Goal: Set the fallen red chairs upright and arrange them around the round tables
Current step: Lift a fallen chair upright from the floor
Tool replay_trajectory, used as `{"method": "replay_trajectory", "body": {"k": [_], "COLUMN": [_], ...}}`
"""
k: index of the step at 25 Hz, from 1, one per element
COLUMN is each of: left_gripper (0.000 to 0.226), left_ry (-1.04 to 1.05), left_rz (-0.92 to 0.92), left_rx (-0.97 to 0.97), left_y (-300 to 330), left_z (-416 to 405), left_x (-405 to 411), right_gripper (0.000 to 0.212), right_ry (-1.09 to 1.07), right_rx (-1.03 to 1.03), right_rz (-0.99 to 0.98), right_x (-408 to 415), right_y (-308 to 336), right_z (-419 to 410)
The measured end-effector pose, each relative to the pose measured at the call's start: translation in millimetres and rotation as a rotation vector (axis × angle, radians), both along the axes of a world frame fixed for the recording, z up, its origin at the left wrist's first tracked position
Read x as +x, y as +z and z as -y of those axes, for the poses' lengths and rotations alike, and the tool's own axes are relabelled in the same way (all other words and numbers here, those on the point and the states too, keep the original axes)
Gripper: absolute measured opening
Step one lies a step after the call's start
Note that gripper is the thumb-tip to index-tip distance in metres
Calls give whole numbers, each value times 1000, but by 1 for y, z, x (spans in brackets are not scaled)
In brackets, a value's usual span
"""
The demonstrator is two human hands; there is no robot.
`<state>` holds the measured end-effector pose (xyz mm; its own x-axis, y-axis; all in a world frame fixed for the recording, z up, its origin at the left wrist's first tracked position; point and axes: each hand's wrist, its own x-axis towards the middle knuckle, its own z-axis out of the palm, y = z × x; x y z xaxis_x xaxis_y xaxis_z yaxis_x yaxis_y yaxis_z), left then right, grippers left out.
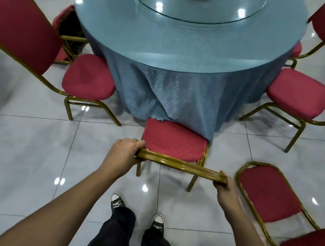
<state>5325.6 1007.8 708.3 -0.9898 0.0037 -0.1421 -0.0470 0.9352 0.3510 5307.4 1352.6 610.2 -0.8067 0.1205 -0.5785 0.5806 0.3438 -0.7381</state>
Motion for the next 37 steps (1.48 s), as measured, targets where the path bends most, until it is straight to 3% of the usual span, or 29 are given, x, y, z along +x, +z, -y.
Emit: {"method": "replay_trajectory", "body": {"k": [6,12,14,17,25,32,37], "left_gripper": [22,48,46,34,30,27,25], "left_ry": [-18,-64,-37,62,272,402,428], "left_rz": [57,139,117,45,-62,-94,-75], "left_rx": [-12,153,148,138,186,216,208], "left_y": [9,39,51,66,106,116,103], "left_z": [4,19,38,87,267,406,494], "left_x": [6,20,26,38,78,110,86], "right_gripper": [35,28,28,28,26,27,25], "right_ry": [309,539,588,673,759,857,864], "right_rx": [298,337,343,326,193,132,91], "right_rz": [-191,-384,-417,-489,-596,-582,-573], "right_x": [-3,-22,-23,-25,-18,-7,-43], "right_y": [67,134,144,156,175,177,171], "right_z": [14,106,142,209,414,565,656]}}
